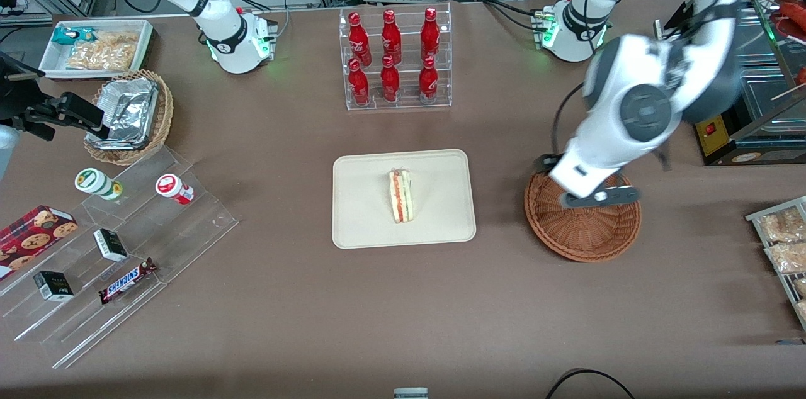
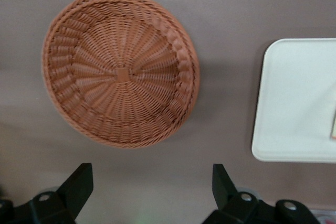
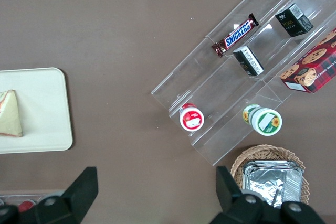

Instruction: Place sandwich from basket to tray

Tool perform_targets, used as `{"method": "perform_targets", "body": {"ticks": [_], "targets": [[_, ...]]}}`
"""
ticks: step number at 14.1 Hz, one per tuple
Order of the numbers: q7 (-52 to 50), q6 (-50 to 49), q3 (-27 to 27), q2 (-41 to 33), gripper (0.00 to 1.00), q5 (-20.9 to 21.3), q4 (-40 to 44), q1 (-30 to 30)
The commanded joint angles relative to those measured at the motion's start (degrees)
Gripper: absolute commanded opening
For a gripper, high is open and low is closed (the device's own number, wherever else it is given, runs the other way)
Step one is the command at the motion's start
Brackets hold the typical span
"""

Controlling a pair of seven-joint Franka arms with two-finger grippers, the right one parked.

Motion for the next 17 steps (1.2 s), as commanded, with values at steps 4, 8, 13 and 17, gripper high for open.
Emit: {"method": "perform_targets", "body": {"ticks": [4, 8, 13, 17], "targets": [[13.65, -9.28, -12.58, -7.29, 1.0, 0.13, 1.24, 19.25], [20.43, -12.0, -18.03, -9.5, 1.0, 1.62, 2.64, 29.46], [21.41, -13.51, -23.48, -10.64, 1.0, 3.3, 5.2, 36.67], [21.24, -12.28, -23.04, -11.25, 1.0, 3.38, 5.28, 36.76]]}}
